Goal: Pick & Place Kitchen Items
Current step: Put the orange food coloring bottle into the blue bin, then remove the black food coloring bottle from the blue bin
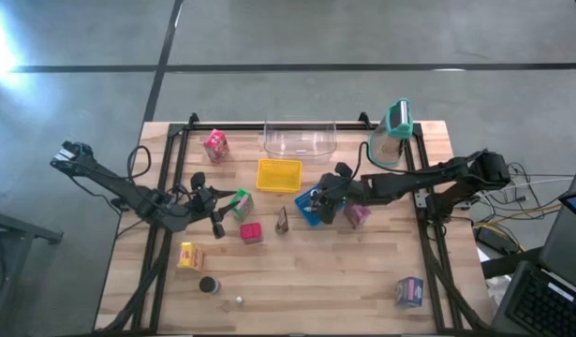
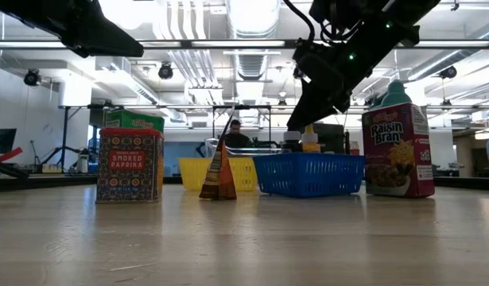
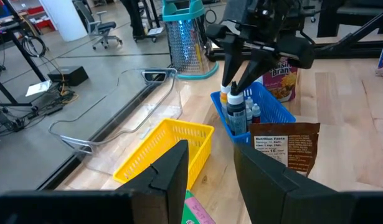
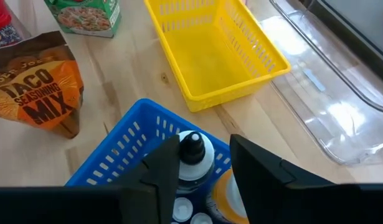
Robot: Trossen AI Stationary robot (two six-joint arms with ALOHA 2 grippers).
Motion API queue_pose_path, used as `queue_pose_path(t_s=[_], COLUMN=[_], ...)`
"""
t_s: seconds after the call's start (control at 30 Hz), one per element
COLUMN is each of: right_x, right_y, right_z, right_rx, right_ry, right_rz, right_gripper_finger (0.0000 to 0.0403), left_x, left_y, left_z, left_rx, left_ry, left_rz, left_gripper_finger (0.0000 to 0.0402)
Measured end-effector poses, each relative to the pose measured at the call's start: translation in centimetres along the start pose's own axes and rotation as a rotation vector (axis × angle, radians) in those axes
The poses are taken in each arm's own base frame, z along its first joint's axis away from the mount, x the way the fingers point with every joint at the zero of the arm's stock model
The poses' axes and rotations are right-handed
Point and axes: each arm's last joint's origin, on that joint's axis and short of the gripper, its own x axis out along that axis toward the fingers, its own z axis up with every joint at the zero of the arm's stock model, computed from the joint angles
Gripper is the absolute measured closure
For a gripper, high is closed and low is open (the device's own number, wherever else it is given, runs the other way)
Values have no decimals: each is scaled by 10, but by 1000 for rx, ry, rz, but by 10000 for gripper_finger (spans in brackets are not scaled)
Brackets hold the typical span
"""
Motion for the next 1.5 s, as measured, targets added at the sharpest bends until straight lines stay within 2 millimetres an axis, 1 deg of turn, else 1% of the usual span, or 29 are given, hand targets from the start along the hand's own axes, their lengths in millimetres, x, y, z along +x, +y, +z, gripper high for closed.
queue_pose_path(t_s=[0.2, 0.43, 0.67, 0.9, 1.0, 1.1, 1.17, 1.27, 1.37, 1.5], right_x=[0, 0, 0, 0, -4, -15, -27, -48, -75, -115], right_y=[0, 1, 1, 1, 1, 1, 0, -2, 0, 8], right_z=[0, 0, 0, 2, 6, 17, 24, 31, 37, 41], right_rx=[5, 3, 0, -15, -28, -43, -46, -59, -88, -139], right_ry=[0, 5, 2, -15, -27, -74, -95, -64, -41, -22], right_rz=[1, 29, 30, 32, 35, 49, 59, 74, 119, 231], right_gripper_finger=[304, 330, 370, 373, 373, 373, 373, 373, 373, 373], left_x=[0, 0, 0, 0, 0, 0, 0, 0, 0, 0], left_y=[0, 0, 0, 0, 0, 0, 0, 0, 0, 0], left_z=[0, 0, 0, 0, 0, 0, 0, 0, 0, 0], left_rx=[0, 0, 1, 1, 1, 1, 1, 1, 1, 1], left_ry=[0, 0, 0, 0, 0, 0, 0, 0, 0, 0], left_rz=[0, 0, 0, 0, 0, 0, 0, 0, 0, 0], left_gripper_finger=[266, 266, 266, 266, 266, 266, 266, 266, 266, 266])
